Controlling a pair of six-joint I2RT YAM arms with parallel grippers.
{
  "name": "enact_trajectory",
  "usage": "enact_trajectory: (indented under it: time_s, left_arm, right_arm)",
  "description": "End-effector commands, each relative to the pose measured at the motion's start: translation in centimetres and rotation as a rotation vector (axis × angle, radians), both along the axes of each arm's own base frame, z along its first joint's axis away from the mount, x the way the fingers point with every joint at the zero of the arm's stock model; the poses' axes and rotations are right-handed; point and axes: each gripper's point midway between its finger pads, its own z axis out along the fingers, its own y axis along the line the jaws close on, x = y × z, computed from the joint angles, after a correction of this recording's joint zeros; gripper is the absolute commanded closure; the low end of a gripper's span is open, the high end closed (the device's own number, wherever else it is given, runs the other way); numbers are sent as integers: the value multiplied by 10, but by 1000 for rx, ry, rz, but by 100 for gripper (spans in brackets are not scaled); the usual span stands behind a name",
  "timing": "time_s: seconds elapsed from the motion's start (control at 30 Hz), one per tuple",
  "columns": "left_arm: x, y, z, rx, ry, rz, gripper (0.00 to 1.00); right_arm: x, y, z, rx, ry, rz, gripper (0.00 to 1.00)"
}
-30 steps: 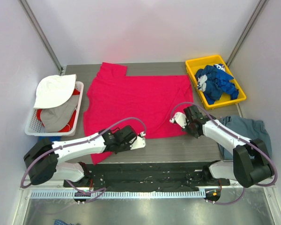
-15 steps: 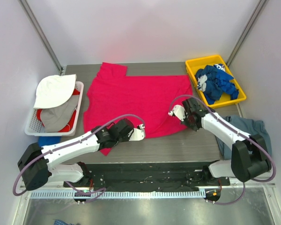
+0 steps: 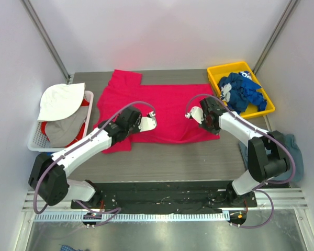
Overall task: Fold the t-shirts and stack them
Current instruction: Fold the tshirt
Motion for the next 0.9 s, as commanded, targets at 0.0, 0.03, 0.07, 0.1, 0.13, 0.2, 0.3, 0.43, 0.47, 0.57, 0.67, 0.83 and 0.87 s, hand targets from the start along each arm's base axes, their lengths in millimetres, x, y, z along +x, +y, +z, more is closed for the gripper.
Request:
enact_trajectory:
  time_s: [0.0, 0.03, 0.07, 0.1, 0.13, 0.2, 0.3, 0.43, 0.47, 0.57, 0.67, 0.83, 0.87]
  left_arm:
    - [35, -10, 23, -29, -53, -32, 100]
    - [39, -10, 21, -24, -47, -32, 100]
    - [45, -10, 20, -22, -40, -26, 100]
    - [48, -10, 18, -10, -34, -29, 100]
    - [54, -10, 20, -9, -41, -28, 100]
    - [61, -5, 10, 16, -17, -23, 100]
    - [73, 1, 5, 22, -2, -2, 100]
    - [85, 6, 2, 29, 5, 10, 100]
    - [87, 8, 1, 31, 7, 17, 100]
    - [95, 11, -2, 36, 10, 29, 100]
    - [102, 12, -2, 36, 9, 35, 100]
    - [115, 10, 0, 28, -5, 43, 100]
    - [118, 10, -1, 27, 0, 46, 100]
  right_arm:
    - [35, -4, 19, -12, -82, -13, 99]
    - [38, -5, 19, -15, -82, -16, 99]
    - [42, -7, 16, -20, -75, -21, 99]
    - [47, -7, 20, -19, -85, -25, 99]
    - [50, -7, 20, -20, -86, -22, 99]
    - [58, -10, 21, -25, -93, -31, 99]
    - [68, -15, 19, -32, -94, -44, 99]
    - [78, -18, 14, -35, -86, -49, 99]
    - [81, -18, 14, -32, -89, -52, 99]
    - [89, -16, 10, -34, -86, -54, 99]
    - [96, -18, 9, -40, -87, -58, 99]
    - [108, -15, 11, -34, -103, -67, 99]
    - [109, -16, 12, -37, -103, -67, 99]
